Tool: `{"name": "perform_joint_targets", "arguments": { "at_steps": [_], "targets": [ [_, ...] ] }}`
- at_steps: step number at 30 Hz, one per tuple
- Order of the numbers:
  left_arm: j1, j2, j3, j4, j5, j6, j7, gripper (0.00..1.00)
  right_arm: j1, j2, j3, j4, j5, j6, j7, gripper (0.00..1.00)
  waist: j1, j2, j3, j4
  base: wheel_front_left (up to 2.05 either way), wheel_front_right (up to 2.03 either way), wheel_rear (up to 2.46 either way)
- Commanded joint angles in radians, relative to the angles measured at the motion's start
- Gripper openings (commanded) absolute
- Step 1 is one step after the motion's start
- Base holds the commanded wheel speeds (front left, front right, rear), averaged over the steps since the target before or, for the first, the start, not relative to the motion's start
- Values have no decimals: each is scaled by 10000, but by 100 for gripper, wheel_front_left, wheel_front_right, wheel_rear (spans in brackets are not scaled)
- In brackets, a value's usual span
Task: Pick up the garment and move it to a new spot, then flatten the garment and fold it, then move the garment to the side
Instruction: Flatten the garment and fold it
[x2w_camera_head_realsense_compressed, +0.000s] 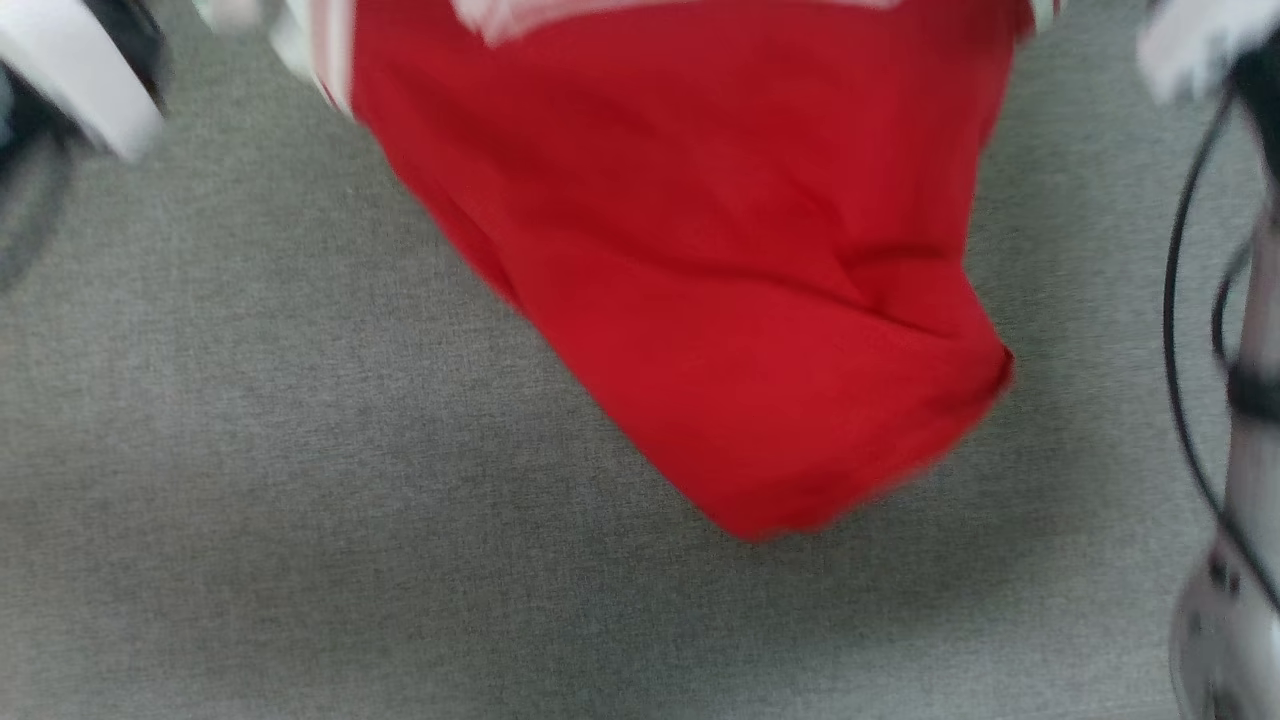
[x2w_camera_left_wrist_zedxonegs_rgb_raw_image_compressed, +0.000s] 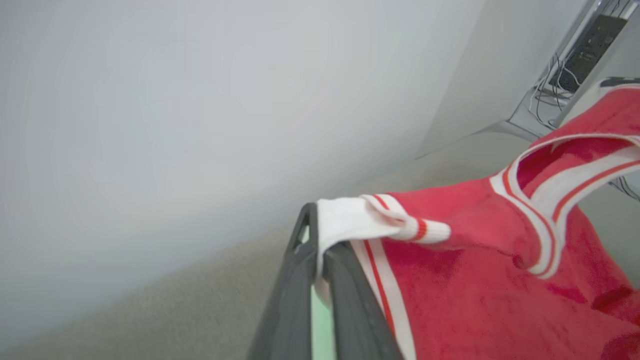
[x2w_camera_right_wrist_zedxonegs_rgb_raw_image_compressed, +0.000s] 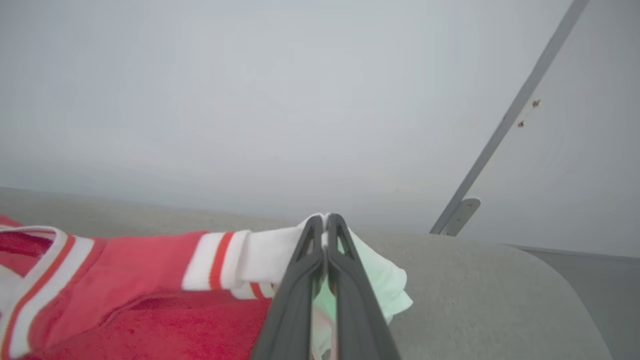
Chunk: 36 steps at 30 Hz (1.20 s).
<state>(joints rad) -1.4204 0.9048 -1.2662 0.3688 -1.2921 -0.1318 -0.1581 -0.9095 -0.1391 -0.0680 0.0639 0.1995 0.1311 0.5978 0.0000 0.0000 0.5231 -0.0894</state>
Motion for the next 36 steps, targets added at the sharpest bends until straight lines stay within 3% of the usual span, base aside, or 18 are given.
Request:
{"name": "perform_joint_targets", "arguments": {
  "at_steps": [1,4,10,13,16,18,22,26,31,36],
  "targets": [
    [-565,-84,209,351,-292,25,98,0,-824,152,8,449,-295,-8,-233,0,0,0,274,72,0,0,0],
    [-1611,-346,610,1413,-717,25,162,0,-2695,558,-203,1641,-872,-9,-869,0,0,0,508,96,0,0,0],
    [-3557,-1150,1549,3512,-783,27,-779,0,-5750,839,-1427,3653,-2255,-20,-3023,0,0,0,394,191,0,0,0],
    [-3792,-1460,1935,3738,-1081,27,-972,0,-6426,863,-1647,4661,-2386,-20,-3768,0,0,0,134,268,0,0,0],
    [-3170,-1458,1654,3244,-1341,27,-781,0,-6440,862,-1543,5411,-2582,-18,-4156,0,0,0,-123,353,0,0,0],
    [-2522,-1234,1343,2573,-1703,27,-382,0,-6079,867,-1450,5817,-2582,-17,-4256,0,0,0,-236,360,0,0,0],
    [-889,-407,969,1053,-2195,25,-679,0,-4824,878,-1156,6088,-2470,-15,-4183,0,0,0,-448,401,0,0,0],
    [1220,373,747,-432,-2609,25,-1002,0,-2760,753,-796,5594,-2026,-17,-3811,0,0,0,-704,408,0,0,0],
    [4025,788,1558,-1577,-2906,25,-1084,0,368,324,-368,3986,-1025,-17,-2968,0,0,0,-1072,497,0,0,0],
    [6863,493,3022,-2236,-2374,25,-1088,0,3526,-215,-197,1607,-1,-20,-1812,0,0,0,-1491,615,0,0,0]
  ]
}}
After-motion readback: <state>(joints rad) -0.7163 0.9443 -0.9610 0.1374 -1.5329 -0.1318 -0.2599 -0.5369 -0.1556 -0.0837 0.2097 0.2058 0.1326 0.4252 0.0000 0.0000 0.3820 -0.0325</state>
